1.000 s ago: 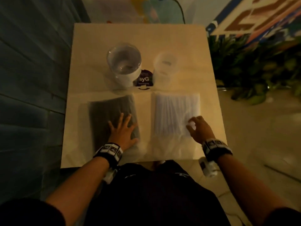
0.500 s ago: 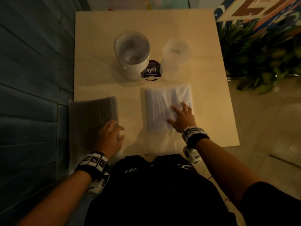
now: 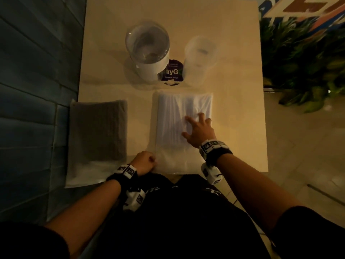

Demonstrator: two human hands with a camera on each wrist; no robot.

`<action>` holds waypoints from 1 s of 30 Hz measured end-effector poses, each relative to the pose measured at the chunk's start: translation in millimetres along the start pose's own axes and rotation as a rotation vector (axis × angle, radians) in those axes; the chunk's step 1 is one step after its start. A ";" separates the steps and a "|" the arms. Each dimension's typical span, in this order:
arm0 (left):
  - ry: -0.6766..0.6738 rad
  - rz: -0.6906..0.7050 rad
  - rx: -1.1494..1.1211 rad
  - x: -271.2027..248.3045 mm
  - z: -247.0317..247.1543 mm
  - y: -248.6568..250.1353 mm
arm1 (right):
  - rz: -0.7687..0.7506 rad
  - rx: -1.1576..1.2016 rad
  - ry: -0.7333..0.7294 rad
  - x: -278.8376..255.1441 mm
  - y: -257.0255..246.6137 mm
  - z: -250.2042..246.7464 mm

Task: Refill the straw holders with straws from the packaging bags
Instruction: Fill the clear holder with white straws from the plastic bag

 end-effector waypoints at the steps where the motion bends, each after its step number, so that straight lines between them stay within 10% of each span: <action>1: 0.020 0.001 -0.064 -4.0 -0.6 2.6 | -0.025 -0.002 -0.013 0.2 2.2 -2.5; 9: 0.229 0.117 -0.580 -58.3 -23.4 71.3 | -0.385 0.099 -0.212 -25.0 9.0 -55.5; 15: 0.298 0.292 -0.783 -93.8 -32.4 129.7 | -0.782 0.030 -0.041 -102.4 -33.1 -89.4; 25: 0.514 0.374 -1.014 -133.1 -100.9 127.8 | -0.583 0.111 0.244 -107.3 21.8 -152.6; 30: 0.809 0.369 -0.587 -143.8 -132.5 130.6 | -0.582 0.277 0.409 -99.0 18.3 -184.1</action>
Point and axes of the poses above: each hand's wrist, its own x-axis towards the middle knuckle, its own z-axis out of the palm, y = z × x, the point moved 4 cm from there along x, towards the middle knuckle, and after that the axes turned 5 degrees about -x, right-handed, at the moved point
